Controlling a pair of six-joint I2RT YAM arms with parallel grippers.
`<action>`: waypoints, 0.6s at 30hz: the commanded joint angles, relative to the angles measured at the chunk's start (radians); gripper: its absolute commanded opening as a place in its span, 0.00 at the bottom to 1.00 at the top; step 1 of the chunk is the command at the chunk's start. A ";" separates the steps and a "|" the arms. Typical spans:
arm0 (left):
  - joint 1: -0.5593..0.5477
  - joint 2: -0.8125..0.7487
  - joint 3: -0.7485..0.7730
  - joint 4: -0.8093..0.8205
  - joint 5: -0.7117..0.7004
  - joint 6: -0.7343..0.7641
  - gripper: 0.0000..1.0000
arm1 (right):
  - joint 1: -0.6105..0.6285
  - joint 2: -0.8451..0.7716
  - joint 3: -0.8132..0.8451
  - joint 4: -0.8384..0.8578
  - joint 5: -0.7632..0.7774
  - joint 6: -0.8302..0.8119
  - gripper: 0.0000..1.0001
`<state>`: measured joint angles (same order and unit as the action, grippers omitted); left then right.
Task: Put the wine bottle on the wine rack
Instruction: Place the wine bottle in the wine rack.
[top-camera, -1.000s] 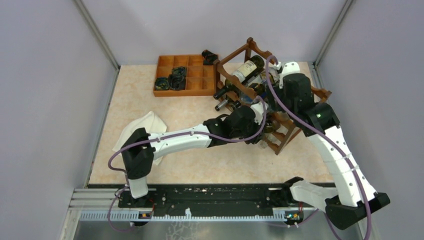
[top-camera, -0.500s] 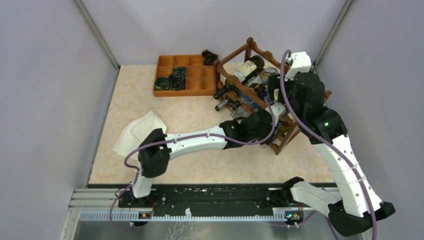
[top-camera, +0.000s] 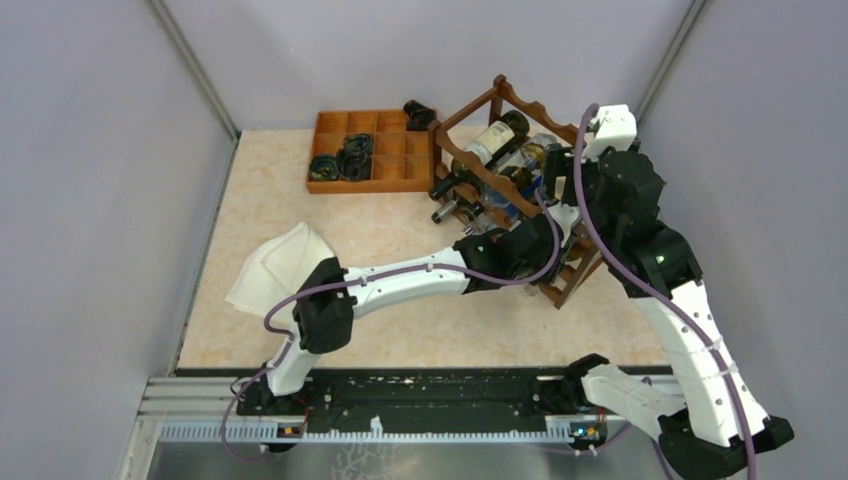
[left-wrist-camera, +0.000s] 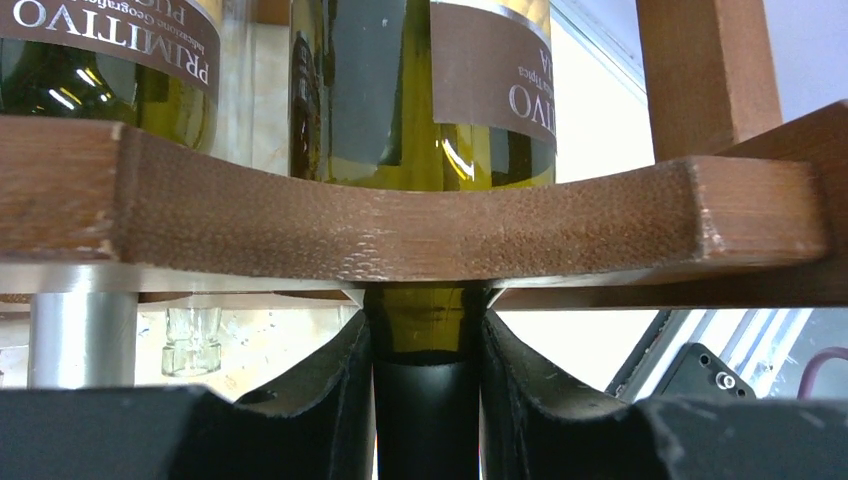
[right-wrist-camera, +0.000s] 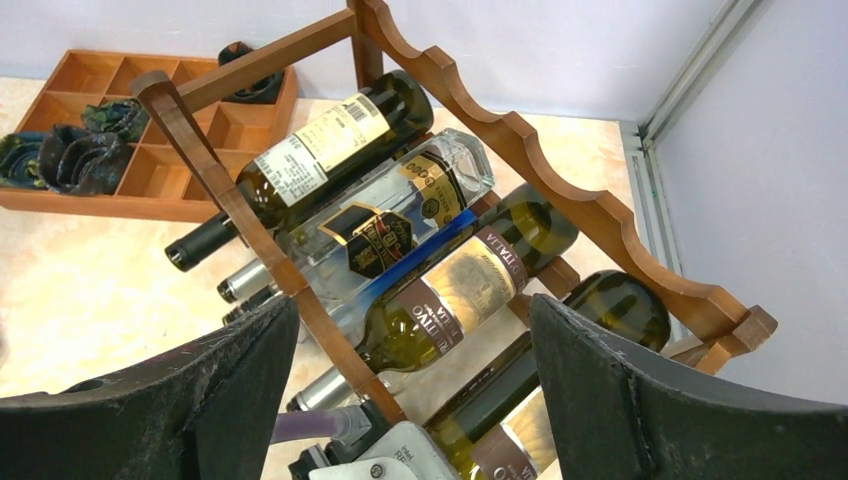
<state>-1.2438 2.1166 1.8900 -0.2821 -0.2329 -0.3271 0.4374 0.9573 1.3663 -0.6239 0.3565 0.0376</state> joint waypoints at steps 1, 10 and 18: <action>-0.028 0.001 0.125 0.091 0.048 0.048 0.00 | 0.008 -0.020 -0.011 0.080 -0.091 0.041 0.86; -0.026 0.026 0.166 0.014 0.006 0.034 0.00 | -0.001 -0.035 -0.013 0.089 -0.102 0.044 0.86; -0.026 0.039 0.176 0.046 -0.013 0.025 0.00 | -0.002 -0.046 -0.016 0.095 -0.102 0.044 0.86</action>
<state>-1.2476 2.1517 1.9797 -0.3794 -0.2390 -0.3443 0.4267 0.9276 1.3483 -0.5915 0.3496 0.0383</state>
